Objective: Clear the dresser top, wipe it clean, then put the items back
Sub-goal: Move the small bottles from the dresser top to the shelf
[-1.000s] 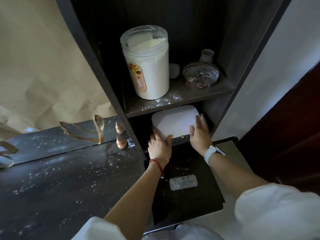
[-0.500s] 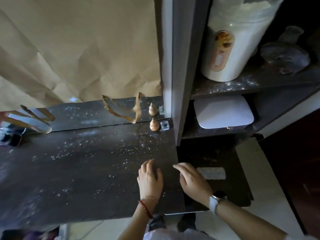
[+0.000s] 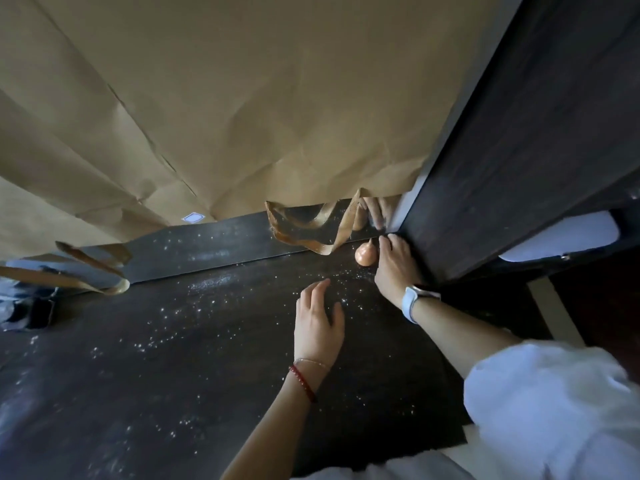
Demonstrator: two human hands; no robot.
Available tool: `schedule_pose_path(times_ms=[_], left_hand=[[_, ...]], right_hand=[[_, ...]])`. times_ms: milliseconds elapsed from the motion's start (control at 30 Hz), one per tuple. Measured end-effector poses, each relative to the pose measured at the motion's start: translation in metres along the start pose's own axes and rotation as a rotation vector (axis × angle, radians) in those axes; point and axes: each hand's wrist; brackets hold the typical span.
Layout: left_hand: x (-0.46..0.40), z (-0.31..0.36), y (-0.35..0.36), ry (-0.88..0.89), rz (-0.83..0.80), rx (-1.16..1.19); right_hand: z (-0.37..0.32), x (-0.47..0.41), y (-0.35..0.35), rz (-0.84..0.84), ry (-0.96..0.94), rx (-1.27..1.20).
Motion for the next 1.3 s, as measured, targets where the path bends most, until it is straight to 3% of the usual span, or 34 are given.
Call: schedule_pose_path(times_ms=[167, 433, 700, 800, 933, 1100, 1200, 1300], left_hand=[[-0.038, 0.011, 0.014, 0.081, -0.078, 0.060], [-0.081, 0.023, 0.059, 0.006, -0.134, 0.039], [-0.069, 0.024, 0.062, 0.015, -0.030, 0.007], [-0.028, 0.046, 0.058, 0.144, 0.033, 0.076], [0.018, 0.090, 0.065, 0.351, -0.025, 0.177], [0.006, 0.163, 0.089, 0.476, -0.056, 0.250], [-0.009, 0.200, 0.107, 0.484, -0.019, 0.244], [-0.030, 0.224, 0.125, 0.390, 0.025, 0.177]], right_hand=[[0.004, 0.016, 0.008, -0.003, 0.056, 0.024], [0.032, 0.085, -0.005, -0.036, 0.121, -0.379], [0.084, 0.119, -0.012, 0.010, 0.136, -0.428], [0.100, 0.126, -0.024, 0.020, 0.161, -0.483], [0.131, 0.130, -0.049, 0.147, 0.135, -0.646], [0.174, 0.114, -0.095, 0.324, 0.159, -0.772], [0.197, 0.095, -0.122, 0.450, 0.116, -0.741], [0.211, 0.065, -0.137, 0.458, 0.101, -0.659]])
Point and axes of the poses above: each hand's wrist, its own x-axis away from the middle knuckle, its own y-axis out of the palm, z = x × y, and after that the axes turned 11 degrees about y, right-handed
